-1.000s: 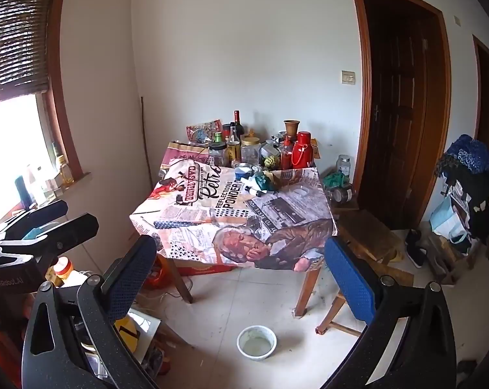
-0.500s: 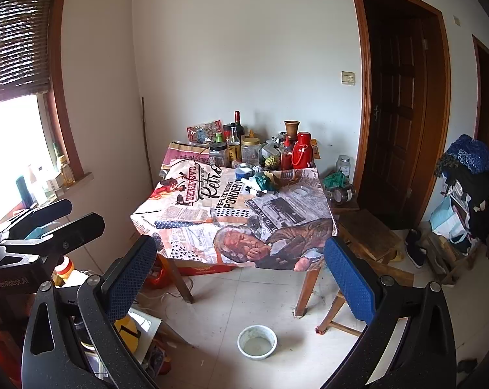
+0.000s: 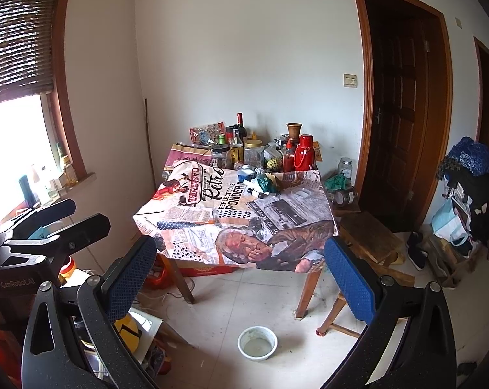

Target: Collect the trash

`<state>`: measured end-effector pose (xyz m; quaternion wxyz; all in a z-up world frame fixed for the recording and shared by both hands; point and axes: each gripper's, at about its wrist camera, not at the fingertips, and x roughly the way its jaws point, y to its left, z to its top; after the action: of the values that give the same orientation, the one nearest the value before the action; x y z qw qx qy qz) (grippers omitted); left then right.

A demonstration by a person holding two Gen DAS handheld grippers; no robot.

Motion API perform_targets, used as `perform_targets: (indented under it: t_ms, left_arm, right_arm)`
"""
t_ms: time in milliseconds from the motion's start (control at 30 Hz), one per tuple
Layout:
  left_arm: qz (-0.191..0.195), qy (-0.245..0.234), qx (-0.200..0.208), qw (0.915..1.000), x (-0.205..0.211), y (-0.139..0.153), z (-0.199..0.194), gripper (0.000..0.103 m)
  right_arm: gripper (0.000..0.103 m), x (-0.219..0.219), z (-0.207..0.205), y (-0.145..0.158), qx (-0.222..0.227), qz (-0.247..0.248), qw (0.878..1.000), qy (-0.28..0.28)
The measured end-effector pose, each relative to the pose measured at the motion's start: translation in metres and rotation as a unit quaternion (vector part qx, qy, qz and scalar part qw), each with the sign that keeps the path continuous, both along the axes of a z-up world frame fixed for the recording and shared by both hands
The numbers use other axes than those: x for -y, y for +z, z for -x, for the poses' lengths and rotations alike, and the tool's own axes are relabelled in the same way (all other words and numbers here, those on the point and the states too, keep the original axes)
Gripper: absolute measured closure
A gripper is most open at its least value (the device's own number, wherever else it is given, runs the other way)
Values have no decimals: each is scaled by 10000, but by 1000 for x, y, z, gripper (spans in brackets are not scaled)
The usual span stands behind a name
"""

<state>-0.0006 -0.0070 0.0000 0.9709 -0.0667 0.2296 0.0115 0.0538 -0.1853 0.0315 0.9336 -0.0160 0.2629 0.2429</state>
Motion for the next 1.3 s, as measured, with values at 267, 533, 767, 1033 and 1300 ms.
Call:
perform_targets:
  t_ms: [267, 533, 767, 1033, 1300]
  left_arm:
    - [-68, 31, 0, 10000, 0, -1, 0, 0]
    - [-85, 36, 8, 10000, 1, -1, 0, 0]
    - [-84, 28, 13, 10000, 1, 0, 0, 0]
    - [-93, 31, 18, 9999, 0, 0, 0, 0]
    - [-162, 77, 24, 9998, 9, -1, -11, 0]
  right_arm:
    - [0, -1, 2, 1, 2, -14, 10000, 11]
    - [0, -1, 3, 0, 11, -19, 10000, 21]
    - [0, -1, 3, -1, 11, -26, 10000, 14]
    - [0, -1, 4, 1, 16, -28, 10000, 31]
    - [0, 0, 2, 2, 30, -62, 10000, 53]
